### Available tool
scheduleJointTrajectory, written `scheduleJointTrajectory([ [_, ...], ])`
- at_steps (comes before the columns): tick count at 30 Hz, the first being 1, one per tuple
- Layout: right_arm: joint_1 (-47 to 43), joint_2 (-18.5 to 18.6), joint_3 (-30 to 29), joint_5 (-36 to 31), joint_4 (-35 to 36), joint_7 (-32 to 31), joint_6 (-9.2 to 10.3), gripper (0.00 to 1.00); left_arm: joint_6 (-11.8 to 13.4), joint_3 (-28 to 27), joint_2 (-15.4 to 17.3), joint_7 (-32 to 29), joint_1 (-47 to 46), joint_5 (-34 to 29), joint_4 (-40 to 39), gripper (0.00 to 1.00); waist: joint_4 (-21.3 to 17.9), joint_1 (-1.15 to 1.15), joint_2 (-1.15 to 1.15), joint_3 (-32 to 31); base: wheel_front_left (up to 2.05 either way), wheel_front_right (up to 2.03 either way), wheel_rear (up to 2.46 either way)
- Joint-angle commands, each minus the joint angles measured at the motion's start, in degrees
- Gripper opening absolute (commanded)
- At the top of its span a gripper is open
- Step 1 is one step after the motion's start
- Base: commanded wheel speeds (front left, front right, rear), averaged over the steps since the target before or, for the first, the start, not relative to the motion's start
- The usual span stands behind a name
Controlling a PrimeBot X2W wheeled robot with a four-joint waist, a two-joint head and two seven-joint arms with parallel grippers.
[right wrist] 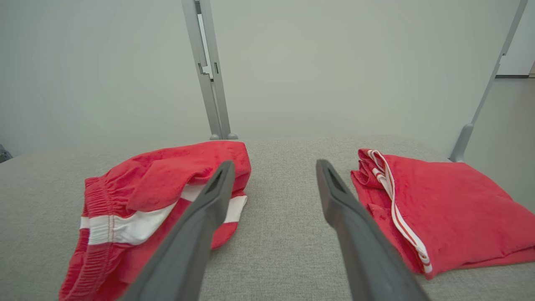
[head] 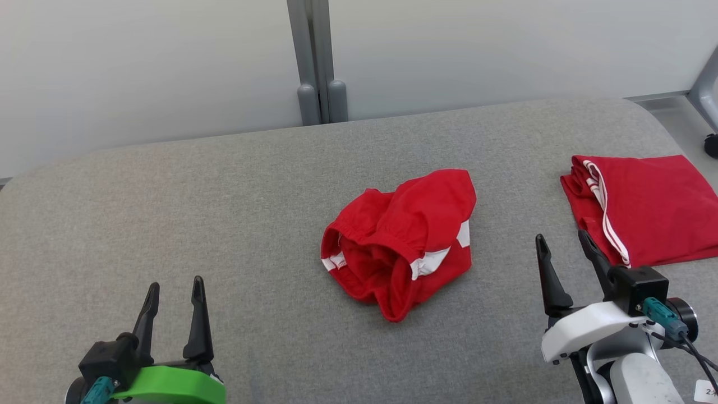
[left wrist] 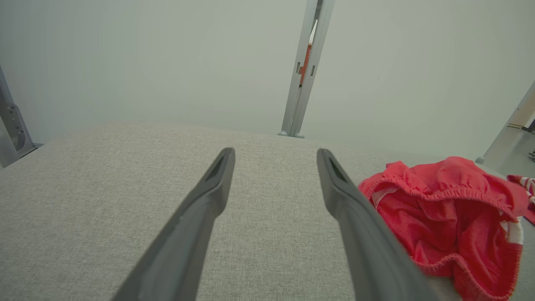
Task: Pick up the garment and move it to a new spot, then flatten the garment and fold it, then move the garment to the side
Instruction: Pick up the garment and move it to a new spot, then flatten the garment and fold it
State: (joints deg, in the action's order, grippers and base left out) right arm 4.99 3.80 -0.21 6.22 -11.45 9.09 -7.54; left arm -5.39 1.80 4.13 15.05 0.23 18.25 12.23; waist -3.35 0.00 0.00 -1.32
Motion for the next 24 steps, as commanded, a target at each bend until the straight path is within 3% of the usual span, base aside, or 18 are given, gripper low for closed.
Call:
scheduleJointTrajectory([
  [1, -0.3, -0.1, 0.1, -0.2, 0.0, 0.0, 0.10, 1.00, -0.2, -0.5, -0.2, 0.1, 0.8, -0.3, 0.2, 1.00, -0.1, 0.00, 0.00, 0.0, 0.00, 0.00, 0.00],
  [24, 1.1, -0.1, 0.7, 0.2, -0.1, 0.3, 0.10, 1.00, -1.1, -0.4, -1.0, 0.1, -1.5, -2.4, 1.9, 1.00, 0.0, 0.00, 0.00, 0.8, 0.00, 0.00, 0.00],
])
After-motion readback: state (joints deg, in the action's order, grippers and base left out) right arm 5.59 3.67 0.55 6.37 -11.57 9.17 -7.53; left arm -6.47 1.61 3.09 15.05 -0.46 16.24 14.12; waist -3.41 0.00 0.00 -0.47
